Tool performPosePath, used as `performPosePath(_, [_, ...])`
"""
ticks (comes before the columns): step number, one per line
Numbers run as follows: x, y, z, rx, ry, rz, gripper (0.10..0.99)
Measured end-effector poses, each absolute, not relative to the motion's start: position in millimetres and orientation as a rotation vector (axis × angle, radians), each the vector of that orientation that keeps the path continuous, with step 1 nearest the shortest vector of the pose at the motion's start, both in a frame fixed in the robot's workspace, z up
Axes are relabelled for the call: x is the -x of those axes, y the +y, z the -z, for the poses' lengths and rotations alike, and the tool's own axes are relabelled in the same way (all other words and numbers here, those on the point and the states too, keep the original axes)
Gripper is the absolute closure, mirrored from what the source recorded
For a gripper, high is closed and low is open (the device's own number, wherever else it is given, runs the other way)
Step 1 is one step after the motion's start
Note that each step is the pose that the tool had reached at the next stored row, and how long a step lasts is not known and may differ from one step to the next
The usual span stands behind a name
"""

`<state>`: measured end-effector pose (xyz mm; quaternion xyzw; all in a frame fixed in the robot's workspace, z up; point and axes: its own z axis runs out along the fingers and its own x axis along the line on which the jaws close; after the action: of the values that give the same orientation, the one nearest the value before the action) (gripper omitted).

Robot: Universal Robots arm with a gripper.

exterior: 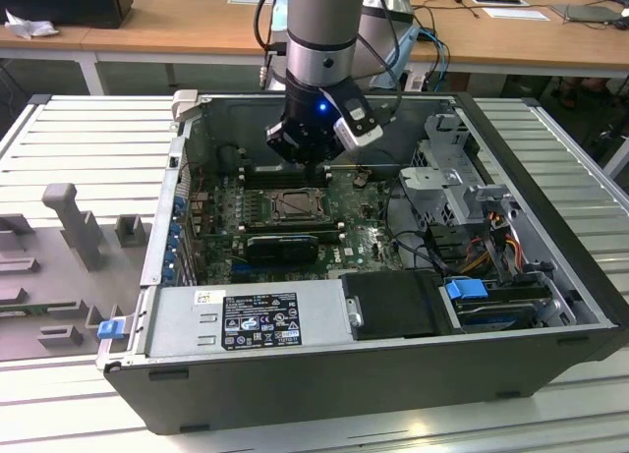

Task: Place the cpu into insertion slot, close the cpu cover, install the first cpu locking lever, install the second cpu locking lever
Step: 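Install the second cpu locking lever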

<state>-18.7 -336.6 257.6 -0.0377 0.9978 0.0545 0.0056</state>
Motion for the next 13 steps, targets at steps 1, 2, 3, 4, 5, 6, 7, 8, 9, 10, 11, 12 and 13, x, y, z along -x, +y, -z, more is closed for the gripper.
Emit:
performPosePath(1, [19, -345, -258, 0.118, 3.123, -0.173, 0.980])
performPosePath(2, [19, -351, -257, 0.118, 3.123, -0.173, 0.980])
performPosePath(3, [19, -353, -257, 0.118, 3.123, -0.173, 0.980])
performPosePath(4, [19, -359, -256, 0.118, 3.123, -0.174, 0.980])
performPosePath(5, [19, -363, -256, 0.118, 3.124, -0.174, 0.980])
performPosePath(6, [19, -366, -254, 0.118, 3.127, -0.174, 0.980])
performPosePath(7, [19, -370, -251, 0.118, 3.129, -0.174, 0.980])
performPosePath(8, [19, -371, -248, 0.118, 3.129, -0.175, 0.980])
performPosePath(9, [19, -372, -246, 0.117, 3.129, -0.175, 0.980])
performPosePath(10, [19, -372, -244, 0.117, 3.129, -0.176, 0.980])
performPosePath(11, [20, -373, -243, 0.117, 3.129, -0.178, 0.980])
performPosePath(12, [22, -374, -242, 0.118, 3.129, -0.183, 0.980])
performPosePath(13, [23, -375, -242, 0.118, 3.128, -0.185, 0.980])
